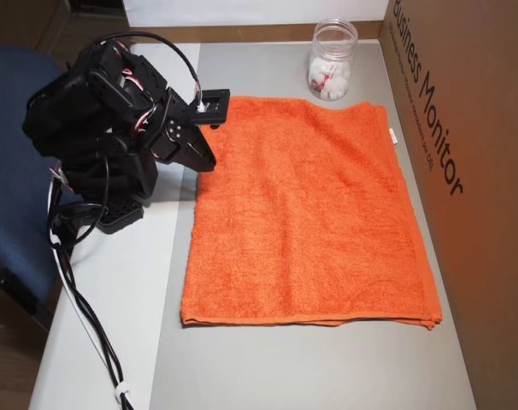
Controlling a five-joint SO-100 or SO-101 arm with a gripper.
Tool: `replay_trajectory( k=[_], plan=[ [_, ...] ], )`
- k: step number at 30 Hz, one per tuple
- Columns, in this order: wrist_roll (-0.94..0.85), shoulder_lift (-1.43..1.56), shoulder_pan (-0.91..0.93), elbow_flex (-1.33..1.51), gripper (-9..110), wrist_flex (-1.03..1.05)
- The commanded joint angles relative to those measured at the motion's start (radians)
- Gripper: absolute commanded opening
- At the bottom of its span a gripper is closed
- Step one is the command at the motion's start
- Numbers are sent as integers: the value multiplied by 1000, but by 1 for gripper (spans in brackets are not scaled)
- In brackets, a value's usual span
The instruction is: Fold the blanket.
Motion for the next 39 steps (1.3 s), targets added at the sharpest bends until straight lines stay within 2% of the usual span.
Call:
replay_trajectory(
  k=[1, 33, 39],
  plan=[
    [0, -80, 29, -91, 0, -12],
    [2, -626, 541, -655, 0, 3],
    [-6, -699, 719, -676, 12, 3]
  ],
)
